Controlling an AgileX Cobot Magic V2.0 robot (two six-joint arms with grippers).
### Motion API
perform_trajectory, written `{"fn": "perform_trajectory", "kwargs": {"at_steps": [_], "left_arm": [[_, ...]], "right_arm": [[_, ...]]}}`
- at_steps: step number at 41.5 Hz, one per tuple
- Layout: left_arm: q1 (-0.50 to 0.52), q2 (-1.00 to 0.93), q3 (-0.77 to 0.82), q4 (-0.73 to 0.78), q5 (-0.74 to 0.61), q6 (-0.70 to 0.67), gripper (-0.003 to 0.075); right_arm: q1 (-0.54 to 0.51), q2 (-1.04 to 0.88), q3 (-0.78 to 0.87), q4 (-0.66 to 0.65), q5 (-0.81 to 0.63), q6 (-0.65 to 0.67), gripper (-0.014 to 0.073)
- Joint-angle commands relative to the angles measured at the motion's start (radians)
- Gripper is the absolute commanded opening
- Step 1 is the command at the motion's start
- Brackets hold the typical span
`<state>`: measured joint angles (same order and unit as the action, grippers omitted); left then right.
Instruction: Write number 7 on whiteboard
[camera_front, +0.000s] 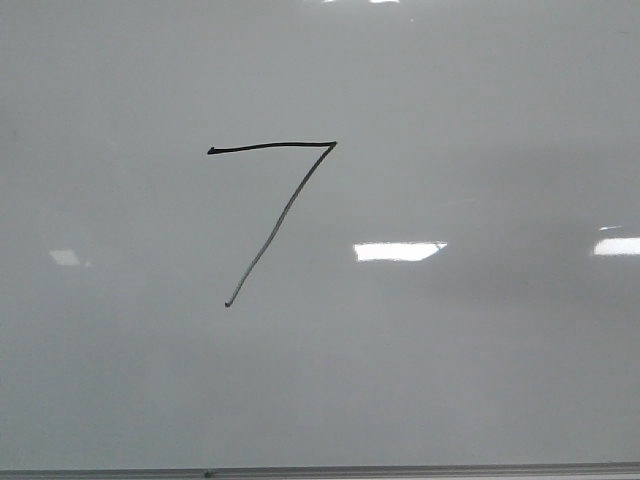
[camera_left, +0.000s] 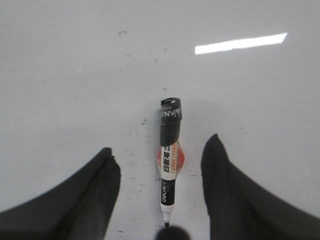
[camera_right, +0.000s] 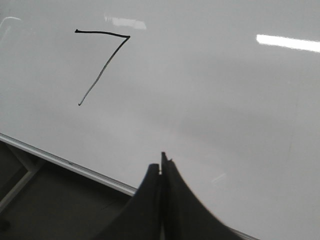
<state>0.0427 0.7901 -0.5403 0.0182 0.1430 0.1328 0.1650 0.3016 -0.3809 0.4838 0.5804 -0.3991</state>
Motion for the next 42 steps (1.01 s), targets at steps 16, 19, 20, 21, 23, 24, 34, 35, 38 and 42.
{"fn": "perform_trajectory", "kwargs": {"at_steps": [16,19,20,21,23,24,34,35,38,42], "left_arm": [[-0.045,-0.438,0.095,-0.002,-0.119,-0.006,-0.0020],[-0.045,-0.463,0.095,-0.002,-0.165,-0.006,-0.0020],[-0.045,-0.467,0.095,-0.002,-0.183,-0.006,-0.0020],[-0.045,-0.471,0.095,-0.002,-0.197,-0.006,-0.0020],[-0.045,-0.471,0.095,-0.002,-0.223,-0.006,-0.0020],[-0.045,-0.471,0.095,-0.002,-0.231,-0.006,-0.0020],[-0.045,-0.471,0.095,-0.002,-0.231,-0.006,-0.0020],[-0.045,-0.471,0.095,-0.002,-0.231,-0.006,-0.0020],[-0.045,-0.471,0.095,-0.002,-0.231,-0.006,-0.0020],[-0.045,-0.471,0.095,-0.002,-0.231,-0.006,-0.0020]], "right_arm": [[-0.007,0.005,-0.025,0.017,-0.063,-0.006,-0.0069],[-0.007,0.005,-0.025,0.017,-0.063,-0.006,-0.0069],[-0.007,0.005,-0.025,0.017,-0.063,-0.006,-0.0069],[-0.007,0.005,-0.025,0.017,-0.063,-0.006,-0.0069],[-0.007,0.005,-0.025,0.017,-0.063,-0.006,-0.0069],[-0.007,0.005,-0.025,0.017,-0.063,-0.006,-0.0069],[-0.007,0.005,-0.025,0.017,-0.062,-0.006,-0.0069],[-0.007,0.005,-0.025,0.017,-0.062,-0.006,-0.0069],[-0.007,0.005,-0.025,0.017,-0.062,-0.006,-0.0069],[-0.007,0.005,-0.025,0.017,-0.062,-0.006,-0.0069]]}}
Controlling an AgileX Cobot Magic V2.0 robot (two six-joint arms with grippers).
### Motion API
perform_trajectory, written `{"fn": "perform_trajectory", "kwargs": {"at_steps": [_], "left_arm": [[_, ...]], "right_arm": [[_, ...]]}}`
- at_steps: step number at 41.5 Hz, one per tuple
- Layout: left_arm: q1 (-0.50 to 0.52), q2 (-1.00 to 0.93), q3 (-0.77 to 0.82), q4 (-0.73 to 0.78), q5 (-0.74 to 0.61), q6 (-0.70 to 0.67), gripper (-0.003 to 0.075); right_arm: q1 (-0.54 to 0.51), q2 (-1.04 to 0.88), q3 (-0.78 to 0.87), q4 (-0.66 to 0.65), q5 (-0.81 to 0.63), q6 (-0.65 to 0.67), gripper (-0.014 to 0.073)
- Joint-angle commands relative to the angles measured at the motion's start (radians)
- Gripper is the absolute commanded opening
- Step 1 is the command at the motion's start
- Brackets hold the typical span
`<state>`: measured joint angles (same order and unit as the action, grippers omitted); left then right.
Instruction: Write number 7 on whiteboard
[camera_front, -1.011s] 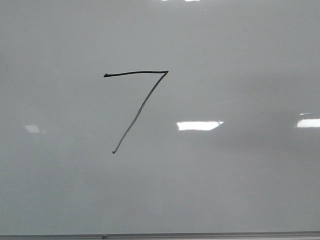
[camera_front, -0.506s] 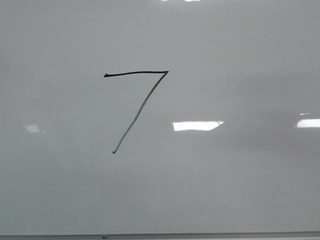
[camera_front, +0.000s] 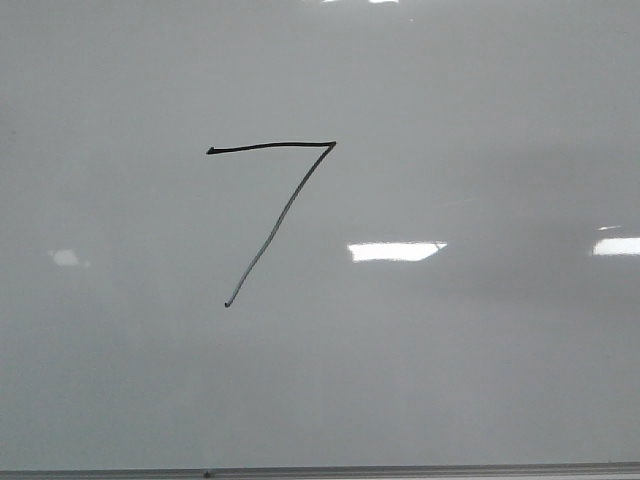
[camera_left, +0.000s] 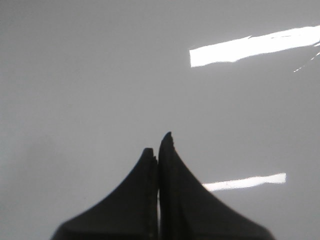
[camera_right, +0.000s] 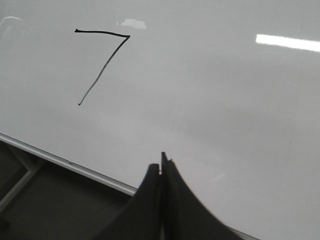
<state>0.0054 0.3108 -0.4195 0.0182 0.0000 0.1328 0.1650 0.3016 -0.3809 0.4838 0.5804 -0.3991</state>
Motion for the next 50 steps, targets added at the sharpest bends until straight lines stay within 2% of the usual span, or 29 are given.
{"fn": "perform_trajectory", "kwargs": {"at_steps": [1,12,20,23,27,37,50], "left_arm": [[-0.008,0.008,-0.026,-0.002,-0.088,-0.006,-0.0020],[-0.008,-0.041,0.037,-0.009,-0.066,-0.013,-0.0020],[-0.008,-0.204,0.168,-0.059,0.122,-0.014,-0.0020],[-0.008,-0.261,0.221,-0.059,0.154,-0.014,-0.0020],[-0.005,-0.335,0.299,-0.059,0.156,-0.014,-0.0020],[-0.006,-0.330,0.429,-0.059,0.073,-0.014,-0.0020],[-0.006,-0.328,0.430,-0.059,0.076,-0.014,-0.0020]], "right_arm": [[-0.007,0.005,-0.025,0.017,-0.062,-0.006,-0.0069],[-0.007,0.005,-0.025,0.017,-0.061,-0.006,-0.0069],[-0.007,0.005,-0.025,0.017,-0.061,-0.006,-0.0069],[-0.007,0.005,-0.025,0.017,-0.061,-0.006,-0.0069],[-0.007,0.005,-0.025,0.017,-0.061,-0.006,-0.0069],[-0.007,0.005,-0.025,0.017,-0.057,-0.006,-0.0069],[-0.007,0.005,-0.025,0.017,-0.057,-0.006,-0.0069]]}}
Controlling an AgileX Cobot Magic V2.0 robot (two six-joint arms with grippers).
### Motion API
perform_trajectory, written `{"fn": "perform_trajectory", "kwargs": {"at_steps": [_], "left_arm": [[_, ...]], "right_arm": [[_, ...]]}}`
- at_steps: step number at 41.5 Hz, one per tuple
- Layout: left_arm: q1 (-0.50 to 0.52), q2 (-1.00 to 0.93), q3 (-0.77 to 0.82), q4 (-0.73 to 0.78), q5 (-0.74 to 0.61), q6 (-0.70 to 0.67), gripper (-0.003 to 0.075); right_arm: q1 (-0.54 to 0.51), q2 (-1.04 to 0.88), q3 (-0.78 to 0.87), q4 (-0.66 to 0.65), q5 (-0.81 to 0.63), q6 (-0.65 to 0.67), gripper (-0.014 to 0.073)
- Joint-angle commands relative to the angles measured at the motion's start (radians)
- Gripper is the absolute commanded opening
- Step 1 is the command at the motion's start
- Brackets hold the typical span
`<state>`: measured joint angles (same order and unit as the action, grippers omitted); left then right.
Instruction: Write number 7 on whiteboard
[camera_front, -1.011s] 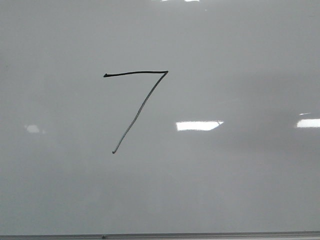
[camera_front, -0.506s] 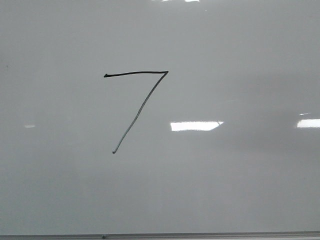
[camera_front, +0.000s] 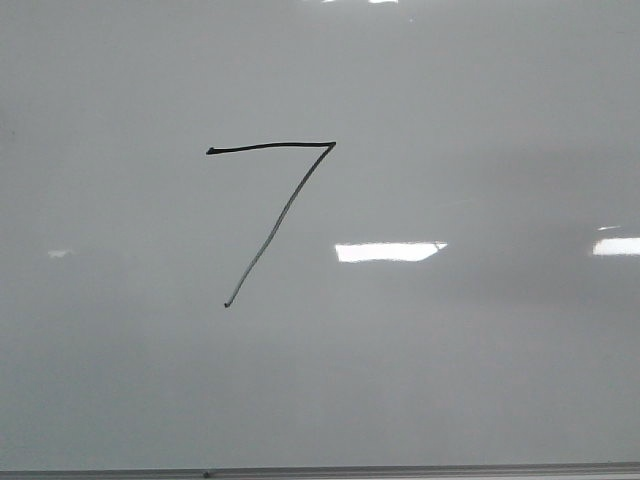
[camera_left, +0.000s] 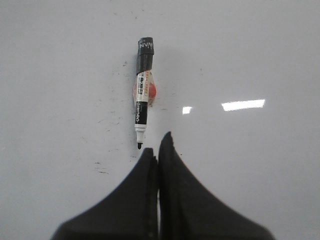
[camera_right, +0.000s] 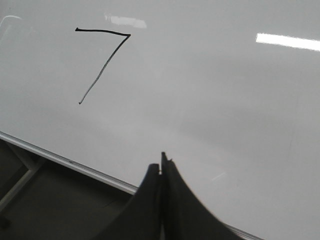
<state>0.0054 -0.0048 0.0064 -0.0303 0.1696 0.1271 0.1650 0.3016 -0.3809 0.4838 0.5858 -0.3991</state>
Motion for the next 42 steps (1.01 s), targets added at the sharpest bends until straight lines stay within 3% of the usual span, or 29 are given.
{"fn": "perform_trajectory", "kwargs": {"at_steps": [1,35,42], "left_arm": [[-0.006,-0.012,0.004,-0.011,-0.094,-0.009,-0.0020],[-0.006,-0.012,0.004,-0.011,-0.094,-0.009,-0.0020],[-0.006,-0.012,0.004,-0.011,-0.094,-0.009,-0.0020]], "right_arm": [[-0.007,0.005,-0.025,0.017,-0.063,-0.006,-0.0069],[-0.007,0.005,-0.023,0.017,-0.064,-0.006,-0.0069],[-0.007,-0.045,-0.017,-0.042,-0.103,0.005,-0.0069]]}}
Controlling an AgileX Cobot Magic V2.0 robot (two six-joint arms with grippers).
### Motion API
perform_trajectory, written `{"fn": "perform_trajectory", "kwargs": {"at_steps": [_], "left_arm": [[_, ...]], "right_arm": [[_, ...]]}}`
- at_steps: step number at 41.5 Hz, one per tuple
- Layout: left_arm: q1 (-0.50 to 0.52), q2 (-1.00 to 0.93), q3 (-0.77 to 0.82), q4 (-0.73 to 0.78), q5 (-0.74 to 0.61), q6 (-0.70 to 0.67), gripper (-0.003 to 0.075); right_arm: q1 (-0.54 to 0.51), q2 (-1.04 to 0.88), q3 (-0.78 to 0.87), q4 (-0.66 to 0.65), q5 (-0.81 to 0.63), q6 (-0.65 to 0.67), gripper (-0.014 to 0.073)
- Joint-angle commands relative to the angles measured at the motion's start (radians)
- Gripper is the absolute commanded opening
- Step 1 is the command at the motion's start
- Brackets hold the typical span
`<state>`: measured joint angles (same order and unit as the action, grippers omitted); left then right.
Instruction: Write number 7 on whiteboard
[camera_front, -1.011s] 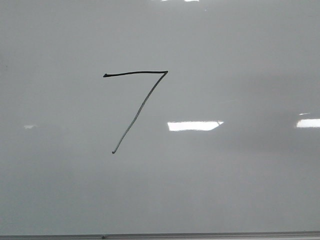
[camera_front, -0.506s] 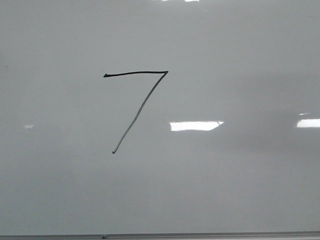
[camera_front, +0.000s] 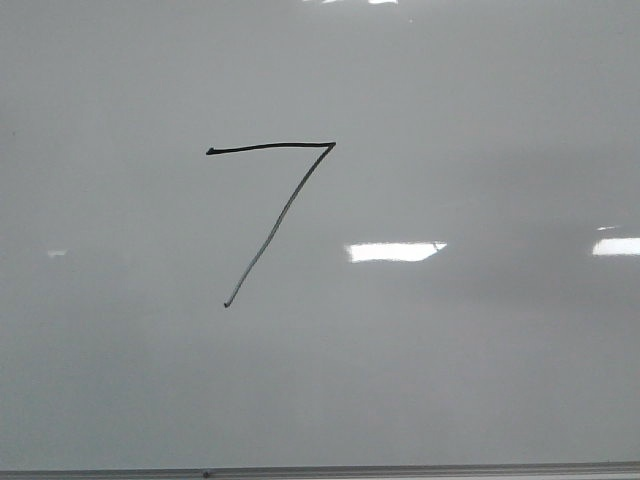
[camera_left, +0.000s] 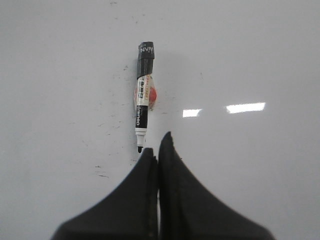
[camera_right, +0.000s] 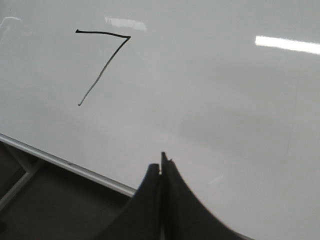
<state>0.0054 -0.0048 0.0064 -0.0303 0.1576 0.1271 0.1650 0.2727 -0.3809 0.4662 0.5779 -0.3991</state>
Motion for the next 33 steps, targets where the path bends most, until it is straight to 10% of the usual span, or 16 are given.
{"fn": "perform_trajectory", "kwargs": {"at_steps": [1,14,33], "left_arm": [[-0.006,-0.012,0.004,-0.011,-0.082,-0.009,-0.0020],[-0.006,-0.012,0.004,-0.011,-0.082,-0.009,-0.0020],[-0.006,-0.012,0.004,-0.011,-0.080,-0.009,-0.0020]], "right_arm": [[-0.010,-0.032,-0.009,-0.039,-0.119,0.017,-0.0069],[-0.139,-0.203,0.237,-0.261,-0.548,0.289,-0.0069],[-0.141,-0.303,0.405,-0.320,-0.424,0.290,-0.0069]]}}
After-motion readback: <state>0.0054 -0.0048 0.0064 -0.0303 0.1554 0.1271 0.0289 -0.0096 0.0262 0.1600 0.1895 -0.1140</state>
